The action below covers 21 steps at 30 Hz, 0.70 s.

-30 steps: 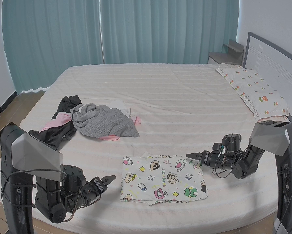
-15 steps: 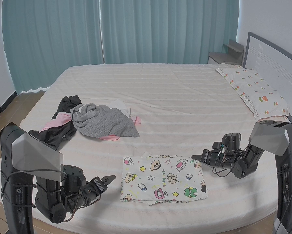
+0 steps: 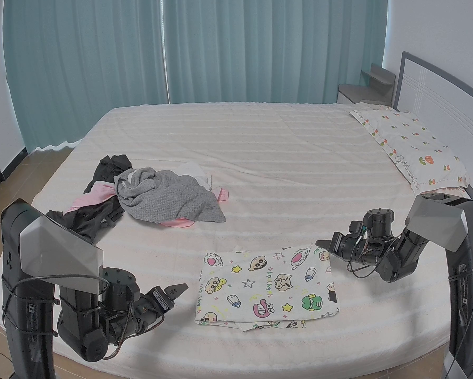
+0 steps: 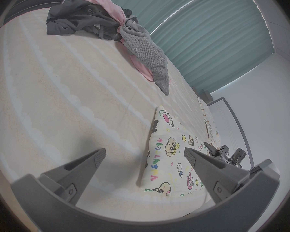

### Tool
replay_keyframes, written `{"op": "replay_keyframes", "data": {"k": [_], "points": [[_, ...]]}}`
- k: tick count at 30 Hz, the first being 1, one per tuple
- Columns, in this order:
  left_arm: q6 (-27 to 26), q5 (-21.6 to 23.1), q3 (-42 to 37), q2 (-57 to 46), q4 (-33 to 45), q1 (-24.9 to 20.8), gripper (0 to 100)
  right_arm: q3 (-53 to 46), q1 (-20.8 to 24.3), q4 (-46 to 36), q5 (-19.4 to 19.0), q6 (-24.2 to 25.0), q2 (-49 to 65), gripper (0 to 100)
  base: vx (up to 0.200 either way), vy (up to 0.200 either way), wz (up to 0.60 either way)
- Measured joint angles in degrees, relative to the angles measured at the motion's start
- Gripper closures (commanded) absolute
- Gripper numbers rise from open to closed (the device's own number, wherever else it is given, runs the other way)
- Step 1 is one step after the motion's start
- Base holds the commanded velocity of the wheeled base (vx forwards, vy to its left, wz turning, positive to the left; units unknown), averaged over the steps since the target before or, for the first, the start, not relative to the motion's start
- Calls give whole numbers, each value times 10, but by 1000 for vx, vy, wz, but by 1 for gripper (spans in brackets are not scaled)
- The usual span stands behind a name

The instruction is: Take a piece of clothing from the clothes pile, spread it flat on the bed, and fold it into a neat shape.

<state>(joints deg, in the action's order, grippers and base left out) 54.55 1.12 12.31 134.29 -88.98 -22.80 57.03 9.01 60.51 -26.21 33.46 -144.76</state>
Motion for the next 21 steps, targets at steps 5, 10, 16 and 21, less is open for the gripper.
{"op": "replay_keyframes", "data": {"k": [5,10,16,21], "points": [[0,0,0,0,0,0,0,3,0,0,0,0,-4,100,0,0,0],[0,0,0,0,0,0,0,4,0,-5,1,0,-7,100,0,0,0],[0,1,0,0,0,0,0,-2,-3,-5,4,0,-6,0,0,0,0],[0,1,5,0,0,0,0,-27,-10,1,40,1,8,0,0,0,0]]}}
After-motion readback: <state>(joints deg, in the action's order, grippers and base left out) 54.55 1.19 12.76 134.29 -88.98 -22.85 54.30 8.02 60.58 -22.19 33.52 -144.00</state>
